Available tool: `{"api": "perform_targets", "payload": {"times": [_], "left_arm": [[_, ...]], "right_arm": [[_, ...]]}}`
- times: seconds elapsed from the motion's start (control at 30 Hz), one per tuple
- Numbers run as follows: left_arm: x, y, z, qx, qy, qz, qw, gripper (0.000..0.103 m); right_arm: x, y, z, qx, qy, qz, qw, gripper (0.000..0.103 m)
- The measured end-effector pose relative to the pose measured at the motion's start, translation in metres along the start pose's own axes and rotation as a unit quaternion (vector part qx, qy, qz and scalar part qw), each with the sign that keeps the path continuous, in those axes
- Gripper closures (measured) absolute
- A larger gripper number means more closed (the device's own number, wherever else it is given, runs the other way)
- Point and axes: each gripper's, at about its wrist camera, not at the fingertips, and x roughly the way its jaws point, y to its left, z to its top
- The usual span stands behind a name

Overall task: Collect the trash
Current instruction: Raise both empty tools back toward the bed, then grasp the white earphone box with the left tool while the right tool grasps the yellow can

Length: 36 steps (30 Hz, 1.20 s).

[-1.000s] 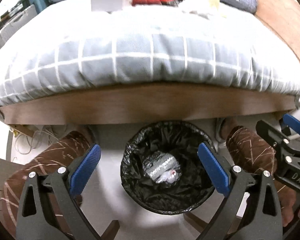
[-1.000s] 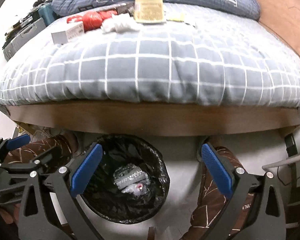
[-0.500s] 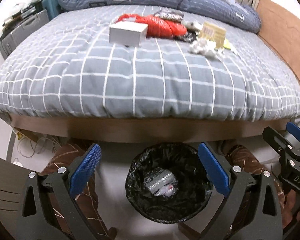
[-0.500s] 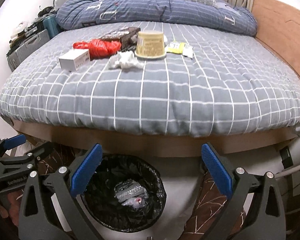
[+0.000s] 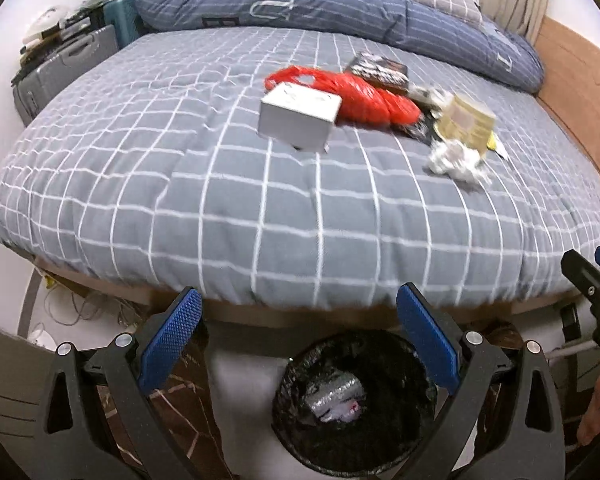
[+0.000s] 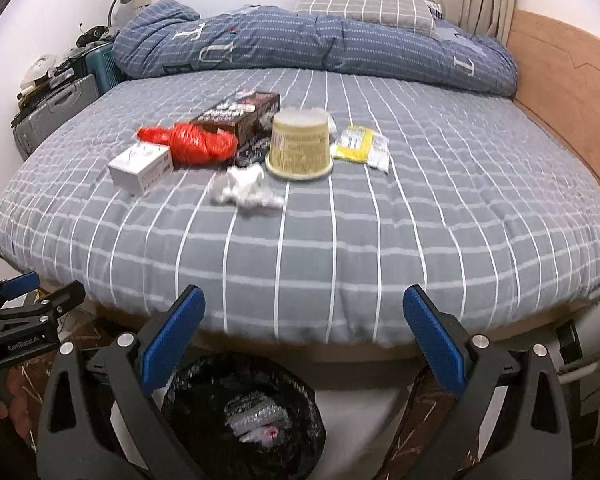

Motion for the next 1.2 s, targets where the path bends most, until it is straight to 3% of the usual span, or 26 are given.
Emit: {"api": "perform_targets", "payload": {"times": [0.67,1.2], "left_arm": [[0.056,0.002,0.091,0.023,-0.007,0.007,0.9997,0.007],[0.094,0.0,0.116,0.033,0.003,-0.002,0.9995,0.007]], "right_arm": [[0.087,0.0,0.077,0.002,-0.021,0.006,1.0,0.008],[0.136,-0.005,0.111,-0.007,-0.03,0.0,1.0,0.008]]}}
